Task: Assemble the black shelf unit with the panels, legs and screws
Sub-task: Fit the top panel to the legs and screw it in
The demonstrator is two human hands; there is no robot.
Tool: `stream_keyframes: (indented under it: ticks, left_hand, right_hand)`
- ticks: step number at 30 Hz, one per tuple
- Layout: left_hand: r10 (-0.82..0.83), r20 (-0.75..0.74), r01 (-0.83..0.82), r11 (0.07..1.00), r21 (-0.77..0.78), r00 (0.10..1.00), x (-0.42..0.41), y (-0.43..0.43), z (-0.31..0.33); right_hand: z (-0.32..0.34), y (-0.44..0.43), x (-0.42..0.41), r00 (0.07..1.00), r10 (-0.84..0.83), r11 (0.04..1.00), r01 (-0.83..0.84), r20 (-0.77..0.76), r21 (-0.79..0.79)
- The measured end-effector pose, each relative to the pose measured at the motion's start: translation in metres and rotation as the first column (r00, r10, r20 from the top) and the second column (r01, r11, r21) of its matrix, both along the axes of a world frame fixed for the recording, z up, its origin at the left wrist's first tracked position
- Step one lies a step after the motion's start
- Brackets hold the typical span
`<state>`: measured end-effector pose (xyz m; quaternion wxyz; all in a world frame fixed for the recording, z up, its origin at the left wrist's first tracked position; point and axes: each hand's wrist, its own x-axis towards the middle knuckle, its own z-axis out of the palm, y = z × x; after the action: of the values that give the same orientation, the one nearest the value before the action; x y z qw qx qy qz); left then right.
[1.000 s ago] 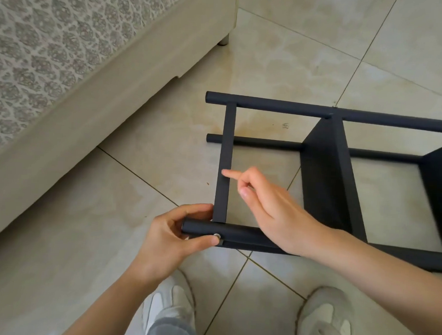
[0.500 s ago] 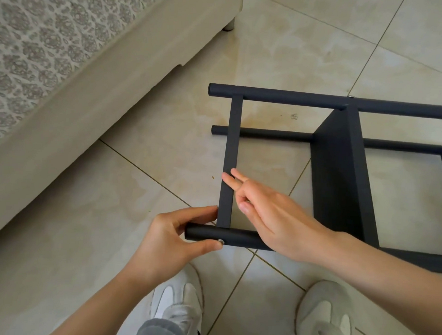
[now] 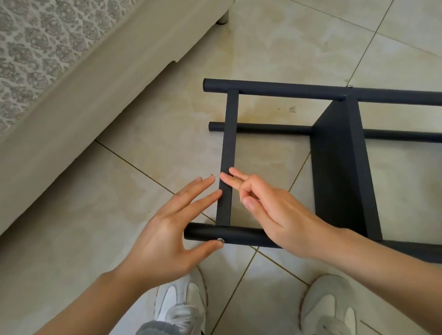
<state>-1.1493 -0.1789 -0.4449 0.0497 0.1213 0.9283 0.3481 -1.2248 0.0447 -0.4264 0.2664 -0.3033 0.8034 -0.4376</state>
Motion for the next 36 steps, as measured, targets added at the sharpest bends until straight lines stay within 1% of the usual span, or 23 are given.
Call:
stream_keyframes:
  ticks: [3,6,8,11,12,14,16,17,19,20,24,28,32,36]
  left_hand:
    - [-0.103,-0.032,0.101,0.994,-0.045,0.994,-0.006,-0.003,0.001]
    - [-0.207,-0.083,0.195,0.972,-0.132,0.975,-0.013,-0.007,0.001]
    - [-0.245,-0.116,0.224,0.960,-0.169,0.962,-0.016,-0.009,-0.001]
    - [-0.265,-0.143,0.239,0.955,-0.175,0.954,-0.015,-0.009,-0.005]
    - [-0.272,-0.149,0.244,0.953,-0.179,0.951,-0.016,-0.009,-0.005]
    - [-0.294,-0.162,0.265,0.948,-0.178,0.942,-0.018,-0.009,-0.004]
    - [-0.324,-0.173,0.298,0.941,-0.163,0.930,-0.022,-0.010,-0.004]
    - [-0.335,-0.171,0.312,0.938,-0.149,0.926,-0.023,-0.010,-0.004]
    - [-0.339,-0.159,0.325,0.939,-0.111,0.927,-0.024,-0.011,-0.007]
    - [-0.336,-0.151,0.325,0.941,-0.092,0.930,-0.023,-0.010,-0.008]
    - [-0.319,-0.126,0.317,0.948,-0.040,0.939,-0.021,-0.009,-0.011]
    - [-0.307,-0.108,0.309,0.951,0.004,0.946,-0.020,-0.009,-0.014]
    - [-0.301,-0.092,0.304,0.952,0.020,0.949,-0.017,-0.009,-0.016]
    - [-0.283,-0.091,0.287,0.957,0.040,0.955,-0.015,-0.007,-0.019]
  right_hand:
    - [-0.001,0.001,-0.001,0.999,-0.030,0.998,0.033,0.040,-0.057]
    - [-0.001,0.000,-0.003,0.988,-0.073,0.986,0.092,0.135,-0.136]
    - [0.001,0.001,-0.005,0.968,-0.123,0.967,0.166,0.219,-0.191]
    - [0.004,0.004,-0.009,0.908,-0.213,0.910,0.319,0.361,-0.265]
    - [0.004,0.004,-0.011,0.879,-0.256,0.884,0.381,0.403,-0.269]
    - [0.002,0.004,-0.016,0.809,-0.368,0.833,0.506,0.458,-0.225]
    - [-0.004,0.004,-0.021,0.751,-0.477,0.794,0.591,0.457,-0.142]
    - [-0.006,0.003,-0.022,0.740,-0.516,0.790,0.605,0.430,-0.093]
    - [-0.011,0.004,-0.023,0.740,-0.543,0.806,0.592,0.398,-0.001]
    - [-0.012,0.004,-0.023,0.734,-0.542,0.812,0.583,0.409,0.030]
    - [-0.016,0.004,-0.026,0.685,-0.516,0.830,0.547,0.515,0.104]
    - [-0.019,0.003,-0.028,0.622,-0.418,0.875,0.473,0.662,0.108]
    - [-0.020,0.000,-0.028,0.620,-0.307,0.933,0.346,0.722,0.100]
    - [-0.024,-0.006,-0.032,0.560,-0.252,0.953,0.287,0.789,0.100]
